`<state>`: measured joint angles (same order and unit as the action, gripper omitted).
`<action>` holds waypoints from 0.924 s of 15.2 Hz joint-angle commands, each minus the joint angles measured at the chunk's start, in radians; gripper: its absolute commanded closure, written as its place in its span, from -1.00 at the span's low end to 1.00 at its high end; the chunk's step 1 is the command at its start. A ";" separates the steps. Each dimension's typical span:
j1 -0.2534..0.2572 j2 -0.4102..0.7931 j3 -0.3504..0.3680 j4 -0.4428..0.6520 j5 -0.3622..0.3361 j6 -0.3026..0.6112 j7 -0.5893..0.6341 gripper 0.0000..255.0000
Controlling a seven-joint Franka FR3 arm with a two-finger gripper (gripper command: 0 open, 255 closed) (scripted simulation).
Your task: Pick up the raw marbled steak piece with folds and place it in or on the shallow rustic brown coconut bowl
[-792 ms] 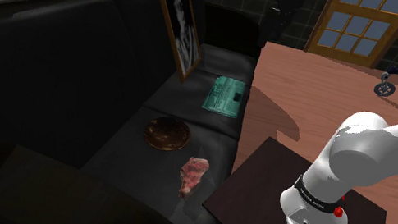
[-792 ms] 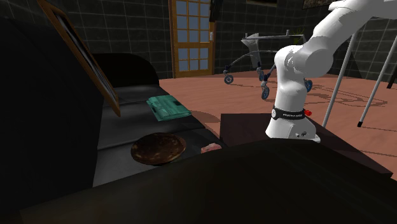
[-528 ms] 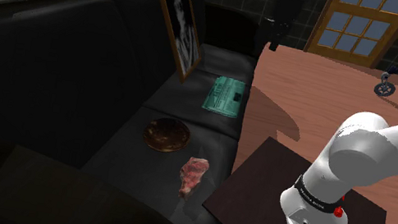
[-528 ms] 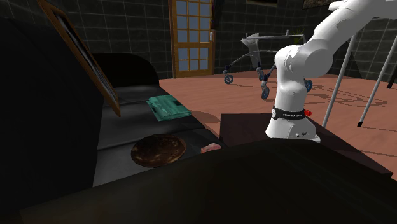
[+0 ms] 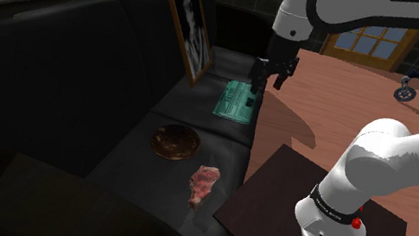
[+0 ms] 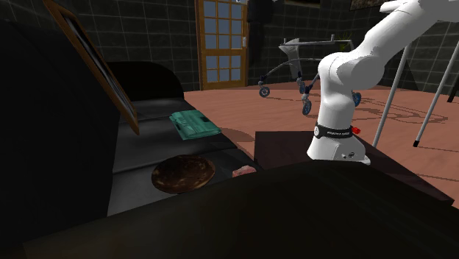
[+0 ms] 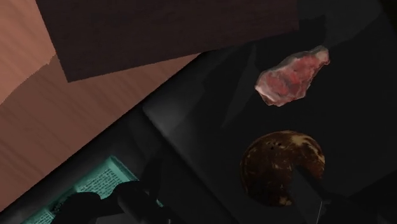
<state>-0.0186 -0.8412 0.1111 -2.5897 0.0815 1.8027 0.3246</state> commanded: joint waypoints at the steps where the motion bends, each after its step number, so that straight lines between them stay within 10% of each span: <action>1: -0.001 0.005 0.037 -0.048 0.036 0.041 0.078 -1.00; 14: 0.030 0.250 0.312 -0.226 0.314 0.414 0.548 -1.00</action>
<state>0.0079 -0.6261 0.3964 -2.8124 0.3705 2.1786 0.8301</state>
